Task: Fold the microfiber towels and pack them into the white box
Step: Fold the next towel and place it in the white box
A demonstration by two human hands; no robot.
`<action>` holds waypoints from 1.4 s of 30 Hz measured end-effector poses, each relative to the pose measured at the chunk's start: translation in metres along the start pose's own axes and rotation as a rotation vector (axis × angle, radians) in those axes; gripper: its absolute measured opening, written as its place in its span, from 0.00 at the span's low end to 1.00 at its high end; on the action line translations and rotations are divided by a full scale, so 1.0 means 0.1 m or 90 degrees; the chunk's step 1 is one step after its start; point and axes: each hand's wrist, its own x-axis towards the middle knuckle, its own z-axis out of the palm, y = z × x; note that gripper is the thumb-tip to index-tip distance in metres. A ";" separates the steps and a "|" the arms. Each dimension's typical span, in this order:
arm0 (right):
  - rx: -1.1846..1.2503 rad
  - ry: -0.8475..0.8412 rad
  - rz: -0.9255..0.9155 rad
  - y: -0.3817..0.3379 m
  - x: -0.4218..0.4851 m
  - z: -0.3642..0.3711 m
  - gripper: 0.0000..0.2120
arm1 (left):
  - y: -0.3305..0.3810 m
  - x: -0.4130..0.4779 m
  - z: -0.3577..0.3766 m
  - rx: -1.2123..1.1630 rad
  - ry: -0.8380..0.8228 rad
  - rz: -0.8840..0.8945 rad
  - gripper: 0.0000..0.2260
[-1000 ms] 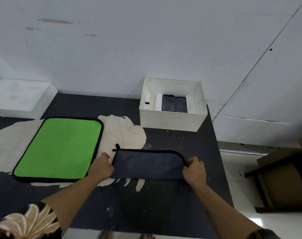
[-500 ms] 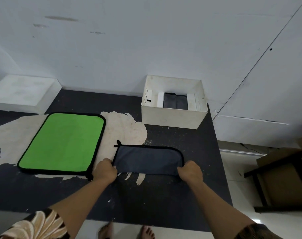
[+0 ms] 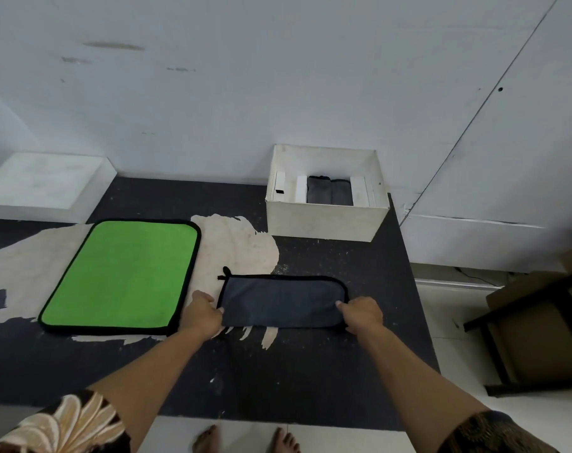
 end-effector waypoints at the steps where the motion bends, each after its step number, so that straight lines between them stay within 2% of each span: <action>1: 0.028 0.005 0.013 0.01 0.01 0.00 0.14 | 0.01 0.00 -0.01 -0.002 -0.004 0.004 0.15; 6: 0.143 0.024 0.040 0.11 0.09 -0.02 0.11 | 0.01 -0.04 -0.04 -0.011 0.000 0.031 0.12; 9: 0.068 0.038 0.006 0.18 0.10 -0.08 0.11 | 0.00 -0.09 -0.06 0.019 -0.006 0.049 0.11; 12: 0.030 0.054 0.014 0.29 0.06 -0.13 0.06 | -0.05 -0.14 -0.07 0.073 -0.022 0.057 0.12; 16: -0.024 0.056 0.001 0.38 0.01 -0.12 0.10 | -0.13 -0.24 -0.04 0.184 -0.040 0.106 0.15; 18: -0.046 0.056 -0.008 0.37 -0.01 -0.12 0.10 | -0.16 -0.28 -0.03 0.246 0.027 0.200 0.15; 20: -0.088 0.053 -0.017 0.35 -0.02 -0.12 0.15 | -0.14 -0.32 0.01 0.332 0.076 0.354 0.15; 22: -0.111 0.049 -0.026 0.33 -0.02 -0.11 0.16 | -0.09 -0.36 0.07 0.397 0.050 0.485 0.18; 24: -0.124 0.043 -0.021 0.32 -0.01 -0.10 0.16 | -0.05 -0.40 0.15 0.479 -0.015 0.539 0.25; 29: -0.142 0.041 -0.002 0.30 0.00 -0.12 0.11 | -0.05 -0.39 0.24 0.563 -0.101 0.458 0.35; 34: -0.132 0.046 0.005 0.30 0.01 -0.11 0.07 | -0.01 -0.36 0.18 0.660 -0.140 0.432 0.34; 39: -0.127 0.043 -0.016 0.29 0.08 -0.11 0.17 | 0.05 -0.39 0.18 0.732 -0.159 0.419 0.33; 42: -0.143 0.037 -0.031 0.23 0.09 -0.15 0.13 | 0.19 -0.43 0.17 0.674 -0.108 0.457 0.33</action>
